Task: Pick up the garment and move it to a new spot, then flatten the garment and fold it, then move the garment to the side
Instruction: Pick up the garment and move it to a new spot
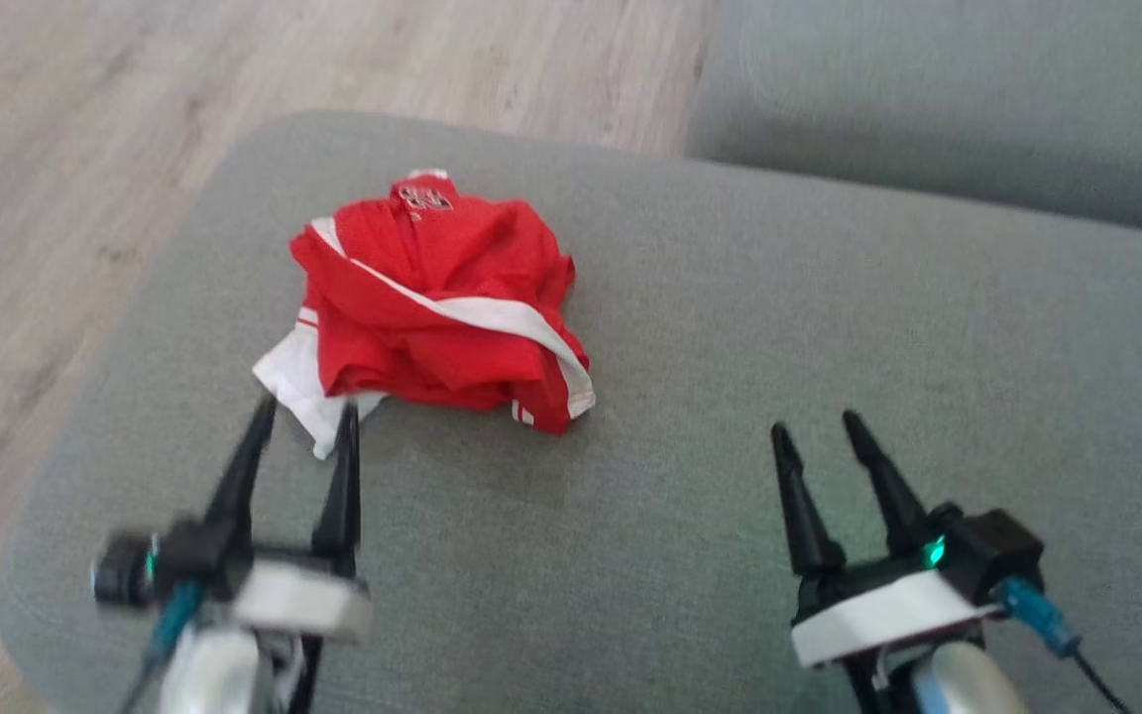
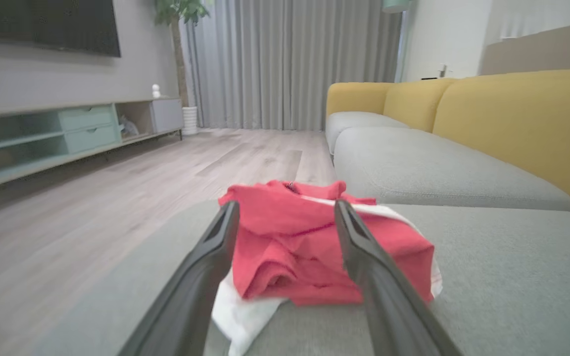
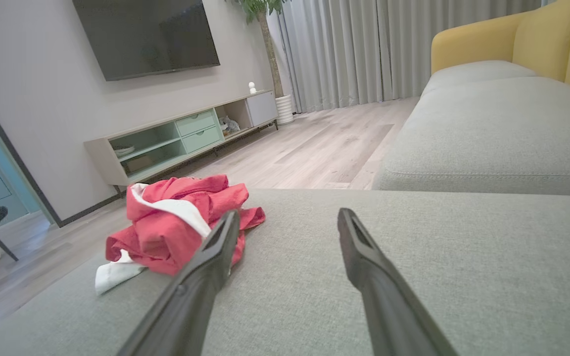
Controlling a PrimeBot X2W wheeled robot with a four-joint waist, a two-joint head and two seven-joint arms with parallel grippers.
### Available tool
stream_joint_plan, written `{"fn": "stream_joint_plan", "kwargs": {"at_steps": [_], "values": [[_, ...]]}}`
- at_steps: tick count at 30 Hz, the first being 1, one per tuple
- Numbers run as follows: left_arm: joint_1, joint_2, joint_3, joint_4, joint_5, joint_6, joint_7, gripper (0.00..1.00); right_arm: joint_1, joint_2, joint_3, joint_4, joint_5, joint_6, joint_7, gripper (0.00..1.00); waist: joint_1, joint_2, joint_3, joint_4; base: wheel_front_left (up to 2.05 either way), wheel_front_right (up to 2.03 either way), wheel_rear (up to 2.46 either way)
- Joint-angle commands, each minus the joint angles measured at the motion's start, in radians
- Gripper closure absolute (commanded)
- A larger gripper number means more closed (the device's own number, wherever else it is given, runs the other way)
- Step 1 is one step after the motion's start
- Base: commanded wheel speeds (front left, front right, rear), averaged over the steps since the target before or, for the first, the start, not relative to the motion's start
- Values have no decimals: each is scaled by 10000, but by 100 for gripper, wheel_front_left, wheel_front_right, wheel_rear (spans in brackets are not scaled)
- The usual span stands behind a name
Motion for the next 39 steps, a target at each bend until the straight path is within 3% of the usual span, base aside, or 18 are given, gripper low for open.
{"fn": "stream_joint_plan", "kwargs": {"at_steps": [1,10,18,24,25,26,29,39], "values": [[-1357,348,132,-68,77,-125,8,0,-668,-66,86,-419,-129,75,-92,0,1,0,481,-121,0,0,0],[-5120,1837,-1336,2503,-1111,-409,3055,0,-1499,-66,-16,-888,-297,75,-92,0,1,0,1766,-889,0,0,0],[-6085,2620,-2079,4114,-1859,-412,4106,0,-1756,-66,-58,-939,-192,75,-92,0,1,0,2131,-1568,0,0,0],[-6349,2757,-2449,5151,-2309,-413,4589,0,-1863,-66,-104,-953,-169,75,-92,0,1,0,2223,-1875,0,0,0],[-6360,2741,-2559,5294,-2409,-413,4709,17,-1871,-66,-113,-957,-166,75,-92,0,1,0,2214,-1905,0,0,0],[-6362,2701,-2754,5338,-2560,-413,4788,100,-1874,-66,-119,-959,-162,75,-92,0,1,0,2202,-1931,0,0,0],[-6460,2777,-3019,5375,-3068,-413,4655,100,-1866,-66,-117,-951,-144,75,-92,0,1,0,2153,-1982,0,0,0],[-7069,2635,-2823,4865,-3346,-408,1860,100,-1584,-66,-164,-827,-100,75,-92,0,1,0,1514,-1900,0,0,0]]}}
